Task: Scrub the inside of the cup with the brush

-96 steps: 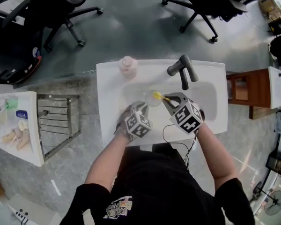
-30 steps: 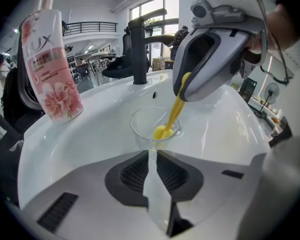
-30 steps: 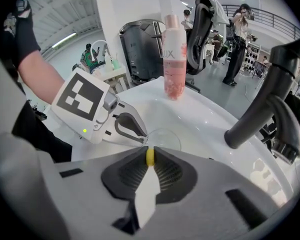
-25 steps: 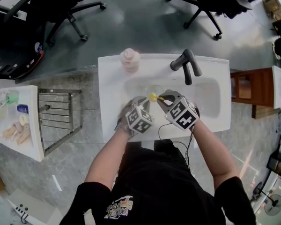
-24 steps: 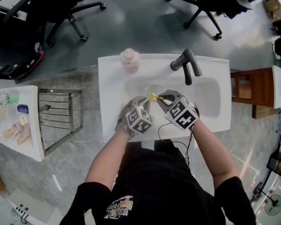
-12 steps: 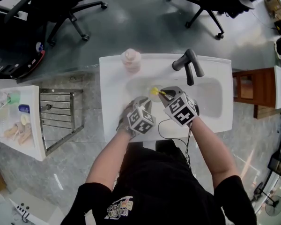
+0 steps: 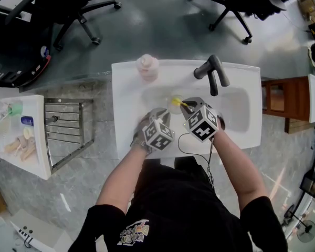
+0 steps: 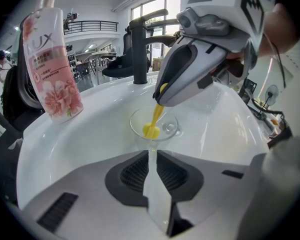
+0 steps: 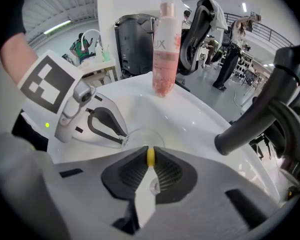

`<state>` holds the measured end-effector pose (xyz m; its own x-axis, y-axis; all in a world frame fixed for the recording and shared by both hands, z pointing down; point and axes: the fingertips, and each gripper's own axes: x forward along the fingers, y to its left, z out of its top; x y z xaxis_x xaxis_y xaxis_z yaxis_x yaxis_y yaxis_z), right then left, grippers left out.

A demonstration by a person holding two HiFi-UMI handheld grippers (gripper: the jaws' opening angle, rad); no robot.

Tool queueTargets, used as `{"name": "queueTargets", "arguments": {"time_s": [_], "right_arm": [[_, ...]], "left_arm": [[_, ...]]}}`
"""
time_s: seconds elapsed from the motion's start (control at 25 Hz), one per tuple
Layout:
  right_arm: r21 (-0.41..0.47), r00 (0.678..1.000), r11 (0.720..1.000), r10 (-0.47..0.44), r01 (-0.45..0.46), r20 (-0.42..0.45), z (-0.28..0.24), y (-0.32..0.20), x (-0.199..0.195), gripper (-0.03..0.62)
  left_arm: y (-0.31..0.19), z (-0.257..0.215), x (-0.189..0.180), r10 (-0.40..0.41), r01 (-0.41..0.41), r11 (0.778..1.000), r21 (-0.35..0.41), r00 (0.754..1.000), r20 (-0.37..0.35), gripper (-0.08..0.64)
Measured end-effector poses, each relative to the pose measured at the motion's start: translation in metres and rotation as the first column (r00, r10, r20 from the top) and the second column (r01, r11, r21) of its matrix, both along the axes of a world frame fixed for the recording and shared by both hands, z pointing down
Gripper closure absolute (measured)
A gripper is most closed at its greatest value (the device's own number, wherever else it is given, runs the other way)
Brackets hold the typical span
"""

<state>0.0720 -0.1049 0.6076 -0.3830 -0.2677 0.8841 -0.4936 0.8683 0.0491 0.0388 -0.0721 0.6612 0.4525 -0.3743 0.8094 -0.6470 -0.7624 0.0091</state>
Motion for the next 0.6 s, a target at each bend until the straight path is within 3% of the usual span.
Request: {"name": "queueTargets", "arguments": {"time_s": [0.32,0.6], "right_arm": [[-0.048,0.996,0.996,-0.073,0.070,-0.060,0.010,0.012,0.008,0.555],[-0.105,0.996,0.992,-0.076,0.071,-0.049,0.010,0.021,0.009,0.555]], "left_arm": [[0.000,0.000,-0.001,-0.003,0.003,1.000,-0.001,1.000,0.001,0.512],[0.000,0.000,0.000,-0.005,0.005,1.000,0.001,1.000,-0.001,0.512]]}}
